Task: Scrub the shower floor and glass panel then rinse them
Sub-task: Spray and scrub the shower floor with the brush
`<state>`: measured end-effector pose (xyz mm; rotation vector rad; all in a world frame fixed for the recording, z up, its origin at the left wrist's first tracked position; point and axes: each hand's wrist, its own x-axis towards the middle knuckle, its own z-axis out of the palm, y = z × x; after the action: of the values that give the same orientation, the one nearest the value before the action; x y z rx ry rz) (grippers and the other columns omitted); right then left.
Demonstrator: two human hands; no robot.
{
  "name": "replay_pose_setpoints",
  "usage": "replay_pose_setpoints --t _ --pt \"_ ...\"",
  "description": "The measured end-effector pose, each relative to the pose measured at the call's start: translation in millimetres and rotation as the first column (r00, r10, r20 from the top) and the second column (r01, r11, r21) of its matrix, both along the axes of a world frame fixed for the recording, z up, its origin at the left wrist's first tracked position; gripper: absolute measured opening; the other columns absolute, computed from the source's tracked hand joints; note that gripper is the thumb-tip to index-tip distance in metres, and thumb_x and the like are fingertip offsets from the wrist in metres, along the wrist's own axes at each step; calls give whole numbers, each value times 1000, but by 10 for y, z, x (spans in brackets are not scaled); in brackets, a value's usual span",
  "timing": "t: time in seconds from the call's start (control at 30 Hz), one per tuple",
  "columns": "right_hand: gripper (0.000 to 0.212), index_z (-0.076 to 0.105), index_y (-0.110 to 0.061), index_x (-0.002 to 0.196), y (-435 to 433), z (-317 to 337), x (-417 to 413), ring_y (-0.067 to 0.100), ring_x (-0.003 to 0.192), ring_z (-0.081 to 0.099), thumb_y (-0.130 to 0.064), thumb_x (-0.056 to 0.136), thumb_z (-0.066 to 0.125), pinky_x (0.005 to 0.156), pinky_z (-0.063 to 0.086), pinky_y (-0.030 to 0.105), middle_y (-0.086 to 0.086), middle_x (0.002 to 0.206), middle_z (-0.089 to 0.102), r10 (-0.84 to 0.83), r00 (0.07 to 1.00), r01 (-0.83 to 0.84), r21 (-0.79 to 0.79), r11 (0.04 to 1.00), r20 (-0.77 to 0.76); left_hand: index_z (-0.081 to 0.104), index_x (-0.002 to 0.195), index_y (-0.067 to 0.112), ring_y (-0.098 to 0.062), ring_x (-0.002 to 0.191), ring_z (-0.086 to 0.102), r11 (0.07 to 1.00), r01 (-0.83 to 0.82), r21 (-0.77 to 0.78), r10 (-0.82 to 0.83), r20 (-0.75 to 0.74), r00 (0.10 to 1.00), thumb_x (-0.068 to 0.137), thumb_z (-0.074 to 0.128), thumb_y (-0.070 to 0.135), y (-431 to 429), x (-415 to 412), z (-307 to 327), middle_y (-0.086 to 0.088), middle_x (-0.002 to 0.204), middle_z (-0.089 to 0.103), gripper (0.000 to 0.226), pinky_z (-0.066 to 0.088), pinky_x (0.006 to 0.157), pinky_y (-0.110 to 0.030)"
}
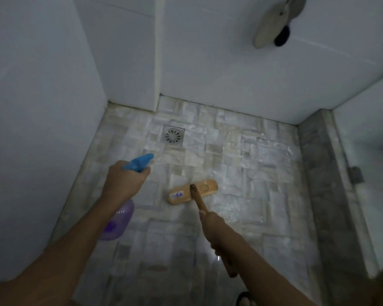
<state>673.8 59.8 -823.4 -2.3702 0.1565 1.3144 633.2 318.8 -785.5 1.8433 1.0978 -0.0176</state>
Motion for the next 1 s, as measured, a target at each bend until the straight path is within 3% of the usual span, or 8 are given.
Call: replay_pose_setpoints --t 0.13,0.2,0.33,0.43,0.5,0.67,0.8,1.0 --pt "52 54 -11 117 -38 -44 367 23 68 59 -55 106 29 52 50 33 9 97 61 -63 997 65 -32 997 43 72 73 14 -27 62 69 984 165 -62 -165 8 986 77 83 38 -205 160 -15 -10 70 73 27 59 65 -40" --pt "48 53 -10 112 159 -93 774 26 65 57 -52 106 31 51 48 33 13 94 59 -116 989 115 10 993 94 69 69 32 -25 64 69 962 267 -65 -266 20 964 78 83 38 -297 186 -29 -10 73 74 17 61 70 -42" --pt "42 52 -10 115 419 -145 1299 23 53 50 -46 105 33 47 49 32 14 75 54 -229 972 223 99 970 46 56 67 53 -33 77 70 921 390 10 -390 20 921 81 81 38 -407 244 1 -13 82 73 32 61 78 -46" --pt "46 51 -10 116 270 -112 1055 25 60 53 -50 106 30 47 47 30 14 86 59 -171 984 169 57 984 39 71 84 35 -28 72 67 931 365 27 -364 -36 931 82 79 41 -406 283 -18 -13 80 70 10 57 69 -37" --pt "51 55 -10 121 33 -95 665 25 68 56 -51 107 29 51 47 31 14 101 63 -90 994 89 19 996 64 69 88 12 -22 66 64 961 277 21 -274 -80 958 81 80 41 -384 296 -40 -9 75 66 32 47 59 -30" --pt "51 52 -14 116 -364 -73 -13 26 75 63 -57 105 27 52 54 36 8 99 59 -90 996 90 -23 996 -17 68 87 8 -23 60 64 989 140 -35 -142 -67 988 77 83 43 -254 240 -89 -11 76 71 40 50 57 -31" --pt "55 52 -9 125 -48 -144 539 29 74 60 -55 106 28 59 54 39 15 106 62 -80 996 79 7 997 32 74 81 10 -20 54 65 981 194 -13 -194 -99 976 75 84 47 -193 124 -158 -4 68 74 38 59 60 -36" --pt "33 48 0 129 650 -122 1529 27 52 50 -20 108 33 41 45 29 15 72 52 -63 996 60 55 997 58 69 76 6 -22 50 61 985 164 51 -162 -51 986 74 85 46 -150 19 -65 -10 61 66 43 51 56 -32"
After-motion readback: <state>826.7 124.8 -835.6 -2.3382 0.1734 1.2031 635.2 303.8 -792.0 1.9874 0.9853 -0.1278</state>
